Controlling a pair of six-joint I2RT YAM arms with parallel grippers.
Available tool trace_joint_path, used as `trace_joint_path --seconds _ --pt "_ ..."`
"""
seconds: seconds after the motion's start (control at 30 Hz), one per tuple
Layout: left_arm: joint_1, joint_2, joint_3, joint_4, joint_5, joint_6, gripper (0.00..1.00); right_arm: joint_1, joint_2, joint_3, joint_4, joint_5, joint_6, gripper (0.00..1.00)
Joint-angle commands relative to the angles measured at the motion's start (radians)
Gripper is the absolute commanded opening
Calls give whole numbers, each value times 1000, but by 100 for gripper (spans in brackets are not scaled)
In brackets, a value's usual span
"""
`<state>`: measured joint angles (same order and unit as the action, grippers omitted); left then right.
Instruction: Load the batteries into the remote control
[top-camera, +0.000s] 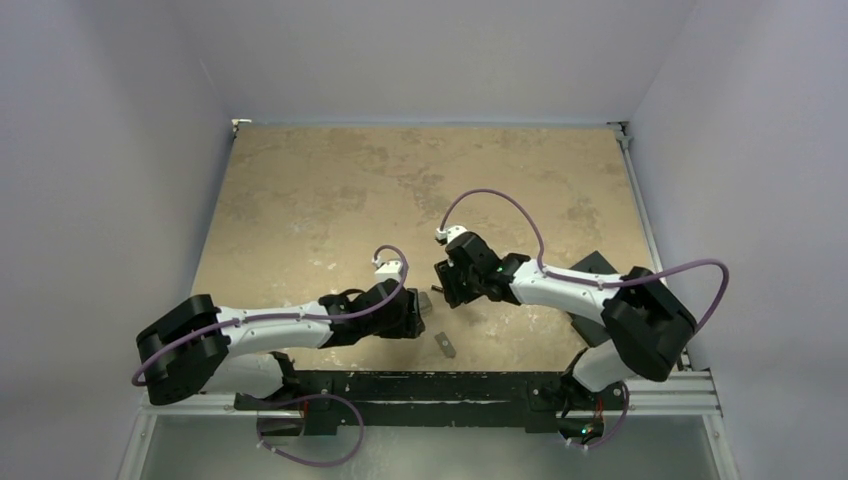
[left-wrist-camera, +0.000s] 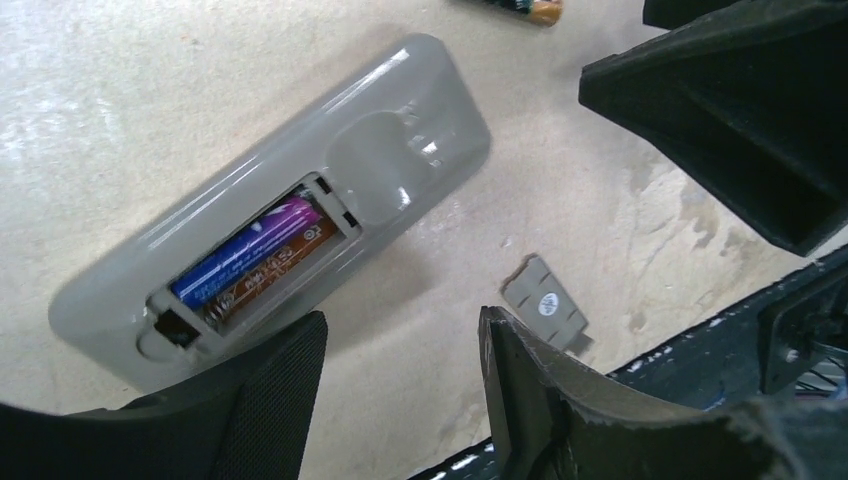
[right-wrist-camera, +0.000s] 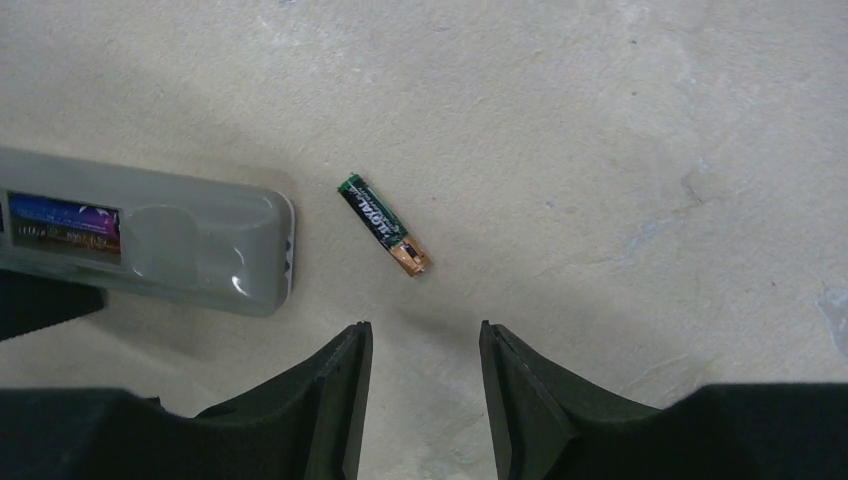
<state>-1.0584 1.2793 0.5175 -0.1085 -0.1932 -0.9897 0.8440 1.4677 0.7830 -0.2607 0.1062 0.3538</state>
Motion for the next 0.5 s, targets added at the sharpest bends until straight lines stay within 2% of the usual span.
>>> trace_joint_path --seconds 0.0,0.3,0.47 --pt "31 -10 14 -71 -111 73 58 2 48 80 35 -50 -89 51" --pt "145 -38 -30 -54 -41 121 58 1 160 141 49 -67 -135 50" --pt "170 -68 -23 -74 -16 147 58 1 173 148 41 -68 -148 48"
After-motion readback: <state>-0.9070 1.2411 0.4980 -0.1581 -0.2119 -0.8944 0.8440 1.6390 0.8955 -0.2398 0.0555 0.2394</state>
